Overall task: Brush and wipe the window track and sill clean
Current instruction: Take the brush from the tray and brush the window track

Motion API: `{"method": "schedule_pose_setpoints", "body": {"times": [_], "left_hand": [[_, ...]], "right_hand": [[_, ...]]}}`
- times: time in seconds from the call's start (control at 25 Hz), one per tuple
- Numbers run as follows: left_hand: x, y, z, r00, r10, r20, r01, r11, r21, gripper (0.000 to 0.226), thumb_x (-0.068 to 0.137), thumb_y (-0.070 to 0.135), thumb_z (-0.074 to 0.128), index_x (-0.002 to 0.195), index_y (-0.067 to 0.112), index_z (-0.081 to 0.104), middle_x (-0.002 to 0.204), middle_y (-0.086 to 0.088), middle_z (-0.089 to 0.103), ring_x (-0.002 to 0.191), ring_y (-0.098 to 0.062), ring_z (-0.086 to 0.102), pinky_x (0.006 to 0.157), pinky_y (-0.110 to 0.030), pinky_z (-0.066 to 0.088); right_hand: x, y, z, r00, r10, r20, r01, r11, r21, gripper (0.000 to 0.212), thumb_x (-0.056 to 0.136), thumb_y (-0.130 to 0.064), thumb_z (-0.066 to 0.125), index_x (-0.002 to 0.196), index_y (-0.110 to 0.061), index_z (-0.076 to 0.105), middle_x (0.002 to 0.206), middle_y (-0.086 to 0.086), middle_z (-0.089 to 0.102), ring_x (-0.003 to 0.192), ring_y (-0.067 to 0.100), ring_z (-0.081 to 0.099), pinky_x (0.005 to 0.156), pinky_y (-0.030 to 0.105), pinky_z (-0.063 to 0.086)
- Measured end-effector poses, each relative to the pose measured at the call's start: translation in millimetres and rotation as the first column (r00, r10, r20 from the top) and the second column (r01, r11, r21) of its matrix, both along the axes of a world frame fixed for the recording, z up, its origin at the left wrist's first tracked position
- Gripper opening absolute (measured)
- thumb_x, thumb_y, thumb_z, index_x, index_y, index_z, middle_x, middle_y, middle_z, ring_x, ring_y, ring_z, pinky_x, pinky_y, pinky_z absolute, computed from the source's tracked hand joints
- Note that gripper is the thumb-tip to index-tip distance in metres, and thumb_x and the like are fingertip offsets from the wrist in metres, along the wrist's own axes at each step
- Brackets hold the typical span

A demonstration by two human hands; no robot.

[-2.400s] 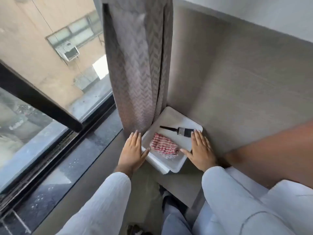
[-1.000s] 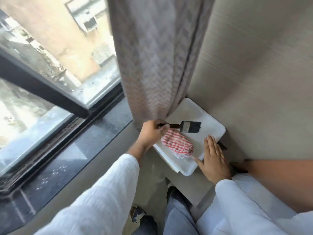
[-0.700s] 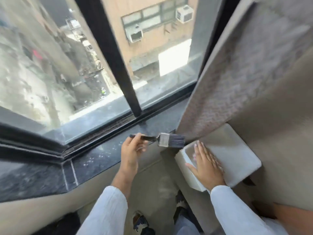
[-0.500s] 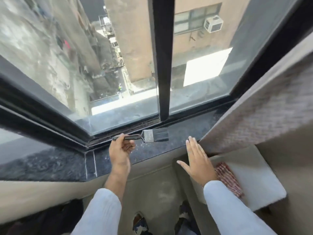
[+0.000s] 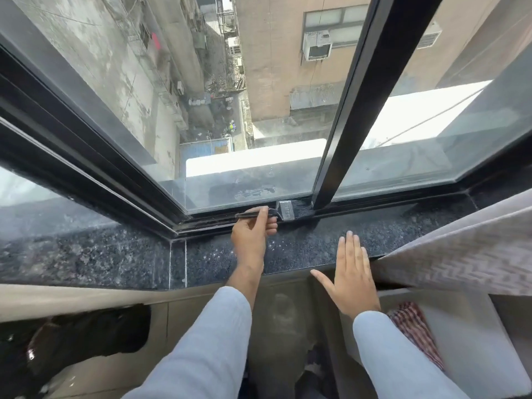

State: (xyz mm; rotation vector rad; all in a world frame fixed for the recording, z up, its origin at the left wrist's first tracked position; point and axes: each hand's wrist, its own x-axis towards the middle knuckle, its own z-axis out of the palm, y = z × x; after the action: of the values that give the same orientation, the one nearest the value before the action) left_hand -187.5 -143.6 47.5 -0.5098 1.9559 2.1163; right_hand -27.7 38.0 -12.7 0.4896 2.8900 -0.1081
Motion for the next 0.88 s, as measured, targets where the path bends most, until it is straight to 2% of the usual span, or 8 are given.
{"method": "schedule_pose_setpoints", "body": {"times": [0.08,0.2,0.32,0.4,0.52,0.6,0.72,0.88], "left_hand": [[-1,-11,-1,0.999,0.0,-0.04,-0.003,0.997,-0.079,0.018,0.097,0.028,0.072,0.087,0.017,0.081,0.074,-0.008,0.081,0.065,-0.018,0.075,0.062,-0.028,0.063],[-8,-58,-2,0.989,0.104,-0.106,-0.125,0.969,-0.215,0.02,0.097,0.031,0.071,0.082,0.021,0.079,0.067,-0.001,0.079,0.06,-0.013,0.074,0.064,-0.036,0.065],[-14,-116,5,0.96,0.144,-0.241,-0.234,0.886,-0.401,0.015,0.098,0.037,0.067,0.088,0.027,0.074,0.064,0.003,0.074,0.055,-0.005,0.071,0.063,-0.044,0.067],[-15,-134,15,0.952,0.111,-0.284,-0.248,0.824,-0.51,0.013,0.099,0.038,0.065,0.09,0.029,0.07,0.069,0.008,0.073,0.056,-0.008,0.071,0.064,-0.047,0.066],[-12,-141,35,0.944,0.028,-0.329,-0.218,0.801,-0.557,0.016,0.1,0.039,0.063,0.089,0.031,0.071,0.069,0.008,0.073,0.055,-0.01,0.071,0.06,-0.042,0.065],[-8,-152,51,0.887,-0.033,-0.461,-0.271,0.77,-0.577,0.019,0.101,0.039,0.059,0.093,0.028,0.072,0.071,0.009,0.071,0.061,-0.006,0.068,0.062,-0.032,0.061],[2,-172,68,0.754,-0.243,-0.61,-0.353,0.633,-0.689,0.016,0.105,0.032,0.056,0.099,0.023,0.068,0.086,0.007,0.067,0.074,-0.008,0.063,0.072,-0.02,0.052],[10,-154,68,0.766,-0.521,-0.376,-0.271,0.268,-0.925,0.009,0.099,0.023,0.066,0.105,0.017,0.07,0.092,-0.002,0.067,0.079,-0.026,0.068,0.061,-0.04,0.061]], "right_hand": [[1,0,-1,1.0,-0.009,-0.004,0.008,1.0,-0.005,0.111,0.094,-0.083,0.021,0.165,0.001,0.007,0.177,0.023,0.004,0.165,0.036,0.006,0.134,0.053,0.018],[1,-1,-2,1.0,-0.011,-0.002,0.011,1.0,0.003,0.111,0.093,-0.081,0.023,0.165,0.003,0.009,0.176,0.024,0.006,0.165,0.037,0.009,0.133,0.055,0.021],[0,-2,-4,1.0,-0.015,-0.012,0.015,1.0,0.008,0.111,0.093,-0.08,0.025,0.164,0.004,0.011,0.176,0.025,0.009,0.164,0.039,0.011,0.132,0.056,0.023],[2,-2,-5,1.0,-0.017,-0.012,0.017,1.0,0.013,0.11,0.093,-0.079,0.025,0.164,0.004,0.01,0.176,0.025,0.009,0.164,0.039,0.011,0.132,0.057,0.022],[2,-3,-6,1.0,-0.015,-0.023,0.015,1.0,-0.001,0.11,0.092,-0.078,0.023,0.164,0.004,0.01,0.176,0.026,0.009,0.165,0.04,0.01,0.132,0.058,0.021],[0,-4,-6,1.0,-0.015,-0.028,0.015,1.0,-0.006,0.11,0.092,-0.078,0.022,0.164,0.005,0.011,0.176,0.026,0.009,0.165,0.039,0.01,0.132,0.058,0.02],[0,-4,-6,0.999,-0.02,-0.027,0.019,1.0,-0.011,0.11,0.092,-0.078,0.022,0.164,0.005,0.01,0.176,0.026,0.008,0.165,0.04,0.009,0.133,0.058,0.019],[0,-4,-8,0.999,-0.015,-0.035,0.015,1.0,-0.006,0.11,0.092,-0.078,0.022,0.164,0.005,0.01,0.176,0.026,0.008,0.165,0.04,0.009,0.132,0.059,0.02]]}}
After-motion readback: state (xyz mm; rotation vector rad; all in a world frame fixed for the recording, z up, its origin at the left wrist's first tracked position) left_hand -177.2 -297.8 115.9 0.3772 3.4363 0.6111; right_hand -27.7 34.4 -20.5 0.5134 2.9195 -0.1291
